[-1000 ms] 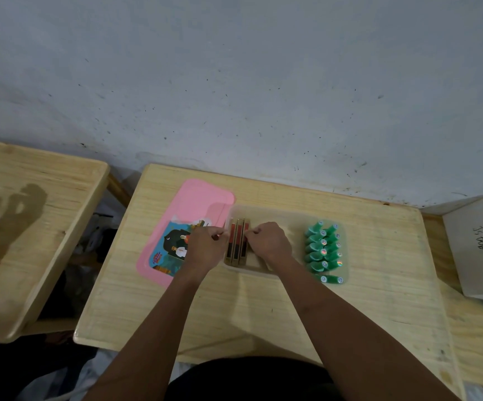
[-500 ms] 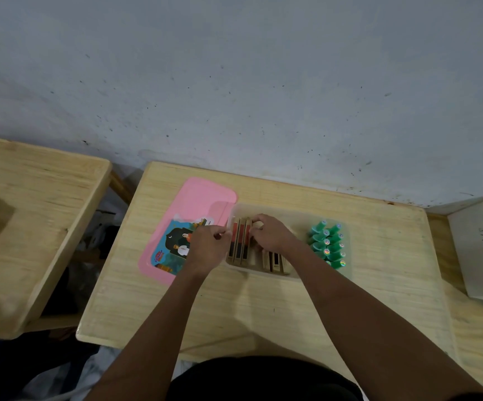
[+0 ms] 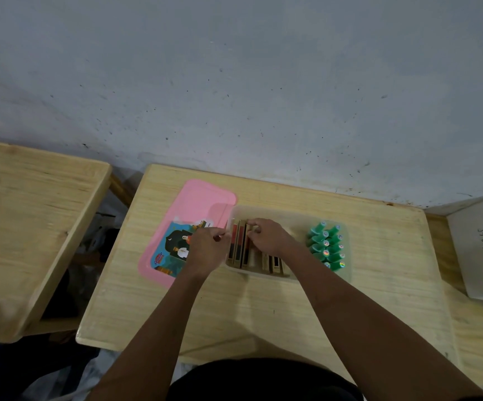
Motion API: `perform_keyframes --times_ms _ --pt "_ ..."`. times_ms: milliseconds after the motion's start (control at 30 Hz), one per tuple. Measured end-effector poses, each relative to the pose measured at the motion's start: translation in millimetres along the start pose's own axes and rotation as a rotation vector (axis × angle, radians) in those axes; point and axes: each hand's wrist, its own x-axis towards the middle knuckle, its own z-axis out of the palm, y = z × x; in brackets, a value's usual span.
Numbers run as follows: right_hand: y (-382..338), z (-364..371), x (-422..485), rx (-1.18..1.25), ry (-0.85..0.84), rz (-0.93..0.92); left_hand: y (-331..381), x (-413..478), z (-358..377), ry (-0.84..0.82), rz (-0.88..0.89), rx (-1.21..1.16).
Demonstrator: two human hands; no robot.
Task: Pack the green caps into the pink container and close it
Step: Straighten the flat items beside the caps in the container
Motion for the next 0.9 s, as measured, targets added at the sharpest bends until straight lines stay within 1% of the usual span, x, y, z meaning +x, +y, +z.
perform_keyframes --times_ms 100,200,467,633,900 --pt "-1 4 -5 -0.034 0.092 -0.059 1 0 0 -0.004 -0.001 -0.005" --pt "3 9 -7 -0.067 0.12 -0.056 2 -1 -2 -0.01 -0.001 -0.009" --pt "6 5 -4 0.026 0.085 -0.029 6 -5 -3 0.001 0.021 -0.012" --pt "1 7 -4 -0.105 0.075 -0.051 4 -4 -3 -0.01 0.01 -0.022" --pt "3 5 -2 -0.156 0.077 -0.044 4 -4 -2 -0.012 0.017 -0.024"
